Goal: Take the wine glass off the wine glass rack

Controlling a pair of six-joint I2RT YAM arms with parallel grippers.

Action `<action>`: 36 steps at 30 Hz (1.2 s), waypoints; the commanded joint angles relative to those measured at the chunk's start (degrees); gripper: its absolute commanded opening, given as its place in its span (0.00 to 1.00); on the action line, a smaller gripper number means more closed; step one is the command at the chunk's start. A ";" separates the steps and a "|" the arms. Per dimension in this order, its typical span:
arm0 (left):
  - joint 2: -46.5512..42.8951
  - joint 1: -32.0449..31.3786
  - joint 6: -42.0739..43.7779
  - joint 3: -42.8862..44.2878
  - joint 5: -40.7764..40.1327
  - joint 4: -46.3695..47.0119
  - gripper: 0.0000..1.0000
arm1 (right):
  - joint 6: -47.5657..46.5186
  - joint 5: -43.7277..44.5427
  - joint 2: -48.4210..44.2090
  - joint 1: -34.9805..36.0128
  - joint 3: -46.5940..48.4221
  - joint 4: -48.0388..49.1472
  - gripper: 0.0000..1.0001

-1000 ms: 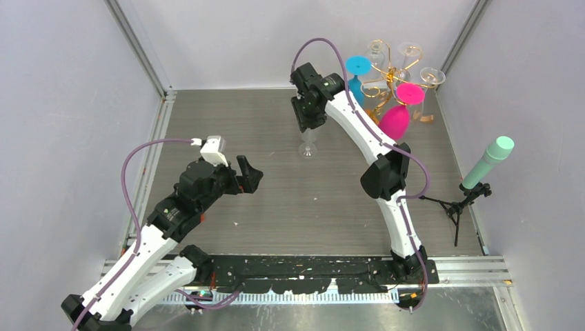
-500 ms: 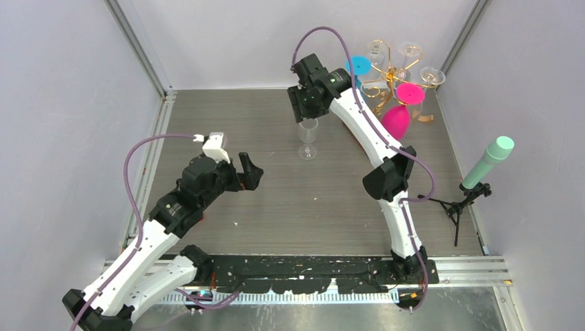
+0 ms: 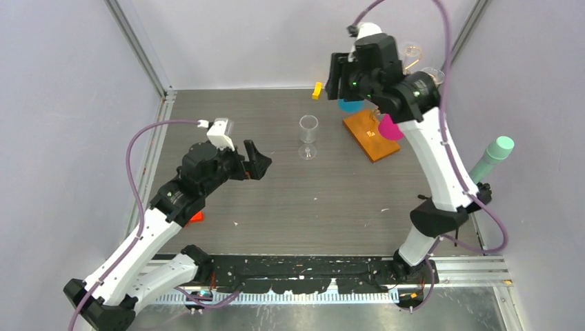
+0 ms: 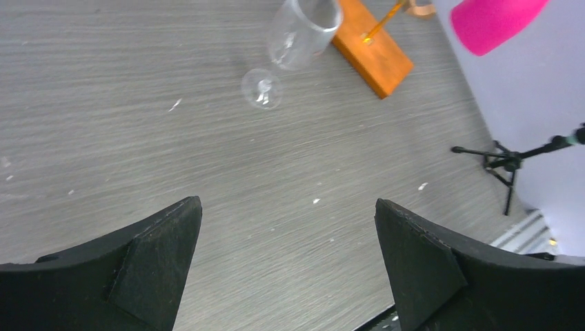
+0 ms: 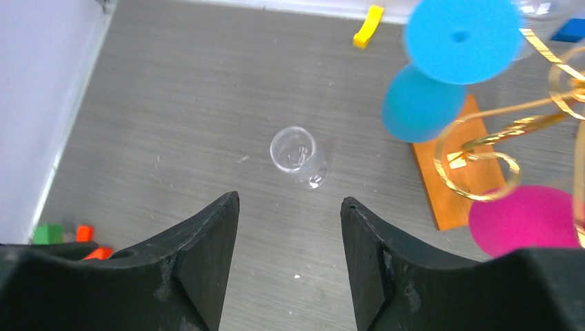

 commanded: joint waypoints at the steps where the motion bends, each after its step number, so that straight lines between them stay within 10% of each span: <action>1: 4.12 0.07 -1.11 6.06 8.47 7.33 1.00 | 5.47 5.44 -2.76 -4.48 -1.81 3.03 0.62; 16: 7.71 0.05 -4.64 6.21 12.02 10.53 1.00 | 17.27 -16.23 3.50 -23.90 -1.23 11.54 0.66; 36: 3.50 0.10 -4.60 2.83 7.73 8.83 1.00 | 24.98 -22.32 9.36 -26.90 -1.80 15.53 0.45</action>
